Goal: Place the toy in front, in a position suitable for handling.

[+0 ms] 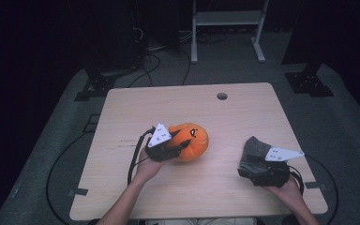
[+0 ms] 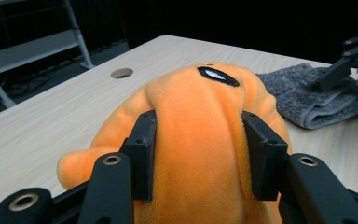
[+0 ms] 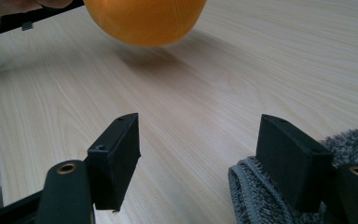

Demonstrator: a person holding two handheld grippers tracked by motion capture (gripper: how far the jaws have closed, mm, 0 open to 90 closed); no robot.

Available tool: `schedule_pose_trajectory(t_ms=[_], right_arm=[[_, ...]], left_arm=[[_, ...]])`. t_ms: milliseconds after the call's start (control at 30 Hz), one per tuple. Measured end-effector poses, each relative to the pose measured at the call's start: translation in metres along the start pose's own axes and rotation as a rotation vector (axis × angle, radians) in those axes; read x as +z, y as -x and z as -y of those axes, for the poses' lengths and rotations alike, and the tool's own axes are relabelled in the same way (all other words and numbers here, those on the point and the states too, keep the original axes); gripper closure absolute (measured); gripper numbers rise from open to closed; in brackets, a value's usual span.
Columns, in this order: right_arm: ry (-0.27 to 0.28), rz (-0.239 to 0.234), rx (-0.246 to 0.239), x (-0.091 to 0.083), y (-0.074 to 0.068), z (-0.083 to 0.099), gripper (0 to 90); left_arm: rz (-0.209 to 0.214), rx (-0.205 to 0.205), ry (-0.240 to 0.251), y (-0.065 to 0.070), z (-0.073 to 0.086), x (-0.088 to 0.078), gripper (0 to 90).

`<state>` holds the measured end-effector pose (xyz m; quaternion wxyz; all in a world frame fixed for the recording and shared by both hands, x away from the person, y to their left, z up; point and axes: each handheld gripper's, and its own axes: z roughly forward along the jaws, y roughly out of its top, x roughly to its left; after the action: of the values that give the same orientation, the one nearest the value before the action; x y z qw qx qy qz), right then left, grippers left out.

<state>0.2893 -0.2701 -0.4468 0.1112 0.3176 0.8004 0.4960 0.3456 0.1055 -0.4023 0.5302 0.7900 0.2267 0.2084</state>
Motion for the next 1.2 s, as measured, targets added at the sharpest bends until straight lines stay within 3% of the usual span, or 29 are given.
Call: schedule_pose_trajectory(t_ms=[633,1200], right_arm=[[0.003,-0.003,-0.007,0.0,-0.002,-0.001,28.9],[0.007,-0.003,-0.004,0.001,-0.003,-0.002,28.9]], left_arm=[[0.072,0.023,-0.061,0.028,0.008,0.028,50.6],[0.1,0.018,-0.074,0.035,0.015,0.034,47.0]])
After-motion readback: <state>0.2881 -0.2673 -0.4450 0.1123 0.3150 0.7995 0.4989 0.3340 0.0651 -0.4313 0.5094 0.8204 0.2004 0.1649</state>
